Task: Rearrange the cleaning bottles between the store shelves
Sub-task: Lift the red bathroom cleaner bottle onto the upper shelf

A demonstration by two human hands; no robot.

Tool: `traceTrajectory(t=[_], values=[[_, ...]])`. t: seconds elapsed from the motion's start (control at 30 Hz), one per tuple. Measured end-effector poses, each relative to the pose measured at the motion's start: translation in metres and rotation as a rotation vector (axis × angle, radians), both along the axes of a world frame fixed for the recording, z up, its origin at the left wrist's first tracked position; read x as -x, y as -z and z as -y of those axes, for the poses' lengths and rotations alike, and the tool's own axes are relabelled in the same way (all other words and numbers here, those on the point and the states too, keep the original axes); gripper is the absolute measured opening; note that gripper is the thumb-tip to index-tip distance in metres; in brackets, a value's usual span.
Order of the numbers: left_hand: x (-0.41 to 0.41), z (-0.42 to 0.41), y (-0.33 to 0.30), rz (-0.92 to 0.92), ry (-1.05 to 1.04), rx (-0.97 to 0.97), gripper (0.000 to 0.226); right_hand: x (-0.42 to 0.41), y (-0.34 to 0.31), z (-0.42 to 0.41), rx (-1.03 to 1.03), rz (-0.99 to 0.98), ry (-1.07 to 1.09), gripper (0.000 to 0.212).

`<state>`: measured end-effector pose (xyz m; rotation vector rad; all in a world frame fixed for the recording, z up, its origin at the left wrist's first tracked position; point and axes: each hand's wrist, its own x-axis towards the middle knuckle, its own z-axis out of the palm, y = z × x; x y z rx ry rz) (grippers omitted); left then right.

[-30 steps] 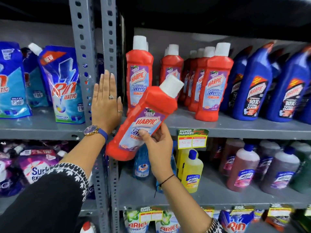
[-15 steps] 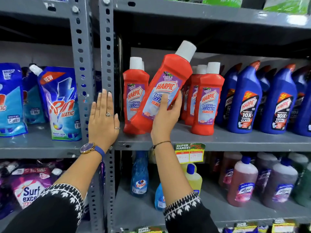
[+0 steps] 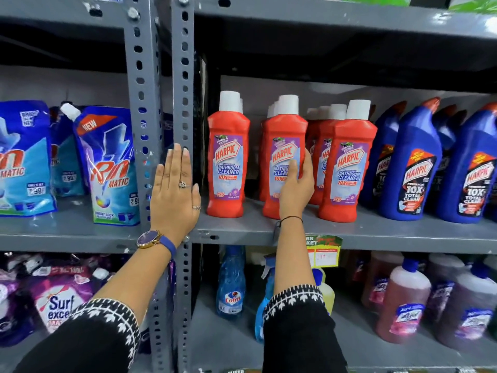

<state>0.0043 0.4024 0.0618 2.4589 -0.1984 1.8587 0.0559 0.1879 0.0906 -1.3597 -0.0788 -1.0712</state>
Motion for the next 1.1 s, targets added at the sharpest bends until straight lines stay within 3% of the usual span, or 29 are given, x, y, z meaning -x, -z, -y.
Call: traceTrajectory(t=[0.13, 0.27, 0.4, 0.5, 1.1], values=[[-0.001, 0.0, 0.0, 0.008, 0.001, 0.002, 0.066, -0.005, 0.002, 0.002, -0.048, -0.012, 0.029, 0.037], [0.0, 0.001, 0.0, 0.009, -0.01, 0.002, 0.065, -0.002, 0.004, -0.021, -0.063, -0.075, 0.246, 0.042], [0.001, 0.001, 0.0, 0.017, 0.0, 0.006, 0.064, 0.001, 0.014, -0.039, -0.009, -0.248, 0.283, 0.09], [0.001, 0.001, 0.0, 0.027, 0.006, 0.001, 0.065, -0.003, 0.019, -0.039, 0.03, -0.334, 0.295, 0.107], [-0.002, -0.001, 0.001, 0.021, 0.015, 0.008, 0.067, 0.006, 0.017, -0.032, 0.076, -0.344, 0.181, 0.104]])
